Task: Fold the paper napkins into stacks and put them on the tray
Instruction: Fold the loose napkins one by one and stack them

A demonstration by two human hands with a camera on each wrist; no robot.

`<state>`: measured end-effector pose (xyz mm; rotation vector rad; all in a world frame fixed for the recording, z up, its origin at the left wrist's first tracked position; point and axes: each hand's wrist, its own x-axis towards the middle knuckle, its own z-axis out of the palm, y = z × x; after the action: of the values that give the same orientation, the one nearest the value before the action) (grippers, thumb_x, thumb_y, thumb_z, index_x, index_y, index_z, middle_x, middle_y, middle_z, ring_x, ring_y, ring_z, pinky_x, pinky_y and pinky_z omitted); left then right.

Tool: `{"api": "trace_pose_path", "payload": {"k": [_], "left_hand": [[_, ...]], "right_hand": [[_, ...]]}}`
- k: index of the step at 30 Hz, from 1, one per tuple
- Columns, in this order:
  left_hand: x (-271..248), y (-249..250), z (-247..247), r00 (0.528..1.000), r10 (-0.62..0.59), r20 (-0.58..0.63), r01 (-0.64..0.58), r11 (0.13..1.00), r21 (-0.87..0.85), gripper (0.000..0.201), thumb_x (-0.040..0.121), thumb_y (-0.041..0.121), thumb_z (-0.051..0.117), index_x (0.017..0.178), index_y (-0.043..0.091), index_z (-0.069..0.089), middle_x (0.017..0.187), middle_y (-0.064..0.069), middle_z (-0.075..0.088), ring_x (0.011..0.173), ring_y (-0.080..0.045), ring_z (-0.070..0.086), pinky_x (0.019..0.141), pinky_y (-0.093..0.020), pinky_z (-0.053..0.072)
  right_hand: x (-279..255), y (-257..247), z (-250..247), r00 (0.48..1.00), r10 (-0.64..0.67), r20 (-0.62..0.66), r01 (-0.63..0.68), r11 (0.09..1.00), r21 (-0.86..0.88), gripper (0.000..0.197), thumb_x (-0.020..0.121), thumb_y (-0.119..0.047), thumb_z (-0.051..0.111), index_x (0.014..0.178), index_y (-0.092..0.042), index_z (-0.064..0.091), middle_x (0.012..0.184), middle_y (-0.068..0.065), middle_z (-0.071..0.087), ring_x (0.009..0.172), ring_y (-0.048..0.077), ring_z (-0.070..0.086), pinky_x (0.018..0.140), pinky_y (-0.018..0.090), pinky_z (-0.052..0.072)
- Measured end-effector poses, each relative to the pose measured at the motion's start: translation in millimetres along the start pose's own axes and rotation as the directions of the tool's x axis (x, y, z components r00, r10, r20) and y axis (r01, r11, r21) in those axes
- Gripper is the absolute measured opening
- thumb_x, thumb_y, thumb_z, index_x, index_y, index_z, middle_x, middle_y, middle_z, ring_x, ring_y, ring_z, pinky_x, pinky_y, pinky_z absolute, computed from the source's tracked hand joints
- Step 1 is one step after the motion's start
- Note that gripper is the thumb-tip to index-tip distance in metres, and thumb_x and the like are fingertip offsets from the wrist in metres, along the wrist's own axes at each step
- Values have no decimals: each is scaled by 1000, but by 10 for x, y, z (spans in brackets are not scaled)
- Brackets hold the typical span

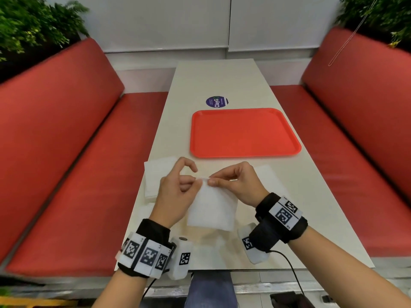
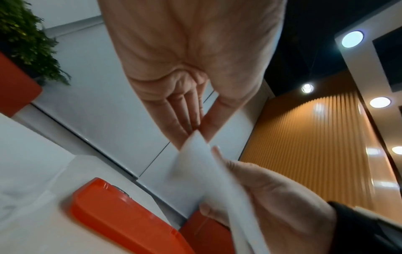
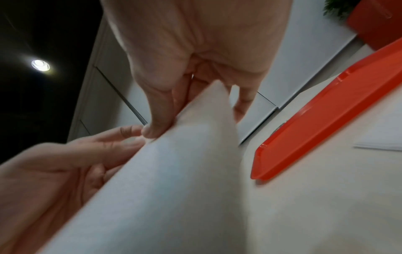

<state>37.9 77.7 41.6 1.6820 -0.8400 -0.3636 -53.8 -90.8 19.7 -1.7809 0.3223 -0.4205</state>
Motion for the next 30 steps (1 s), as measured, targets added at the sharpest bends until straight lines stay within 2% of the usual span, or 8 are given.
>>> {"api": "trace_pose_path", "payload": {"k": [6,9,13,16,22,25,27,30], "left_hand": [[51,60,-628,977,-9,-215,-13,995,-97,20,89,-5,60,84,9,47,61,-8,59,57,-16,49,55,-26,39],[122,61,-865,961,-37,-274,2,992,-126,21,91,-2,60,83,15,49,70,-17,57,66,-21,48,59,-31,39],[63,-81,-940,968,-94,-233,76,994,-82,13,91,1,61,87,8,52,63,-10,59,59,-18,49,52,-23,39],[-95,-283,-955,964,-136,-228,137,990,-10,13,88,4,67,89,13,58,74,-20,67,64,-20,59,59,-26,46],[-418,-754,-1010,936,-260,-237,312,925,217,19,73,15,84,85,27,76,79,2,74,71,-23,68,70,-36,58],[-438,-940,-957,919,-305,-250,375,873,313,18,72,16,85,87,22,76,76,1,66,63,-17,58,62,-23,48],[-446,-1058,-900,916,-324,-238,396,831,391,19,74,15,84,91,18,75,88,0,62,65,-11,51,63,-13,40],[-449,-1166,-864,925,-339,-172,380,797,470,24,75,17,83,96,20,72,100,-1,61,73,-12,51,67,-12,38]], "right_hand": [[251,-121,120,1000,12,0,-12,984,177,14,86,-10,72,82,4,73,65,12,71,52,22,63,60,30,55],[368,-291,314,998,43,44,-53,970,236,18,90,-21,69,81,-11,55,72,3,70,64,20,67,68,37,56],[376,-310,654,990,35,134,-66,971,231,48,82,-8,76,67,-20,32,67,5,42,60,17,50,52,29,46],[356,-110,865,994,36,106,-49,991,128,48,73,-6,82,59,-22,38,61,-3,40,55,14,38,54,25,36],[195,194,1174,981,163,105,-157,985,-70,19,67,-17,88,69,-19,69,56,-4,47,49,8,43,54,20,43],[174,332,1302,965,234,120,-205,955,-214,21,67,-22,88,76,-17,70,61,-4,50,54,10,47,56,26,45],[157,432,1366,955,270,120,-219,919,-329,23,69,-24,86,79,-16,67,65,-6,52,60,11,50,57,24,42],[130,511,1412,939,320,127,-244,879,-410,26,74,-30,81,83,-17,62,72,-5,55,69,16,55,61,26,42]]}}
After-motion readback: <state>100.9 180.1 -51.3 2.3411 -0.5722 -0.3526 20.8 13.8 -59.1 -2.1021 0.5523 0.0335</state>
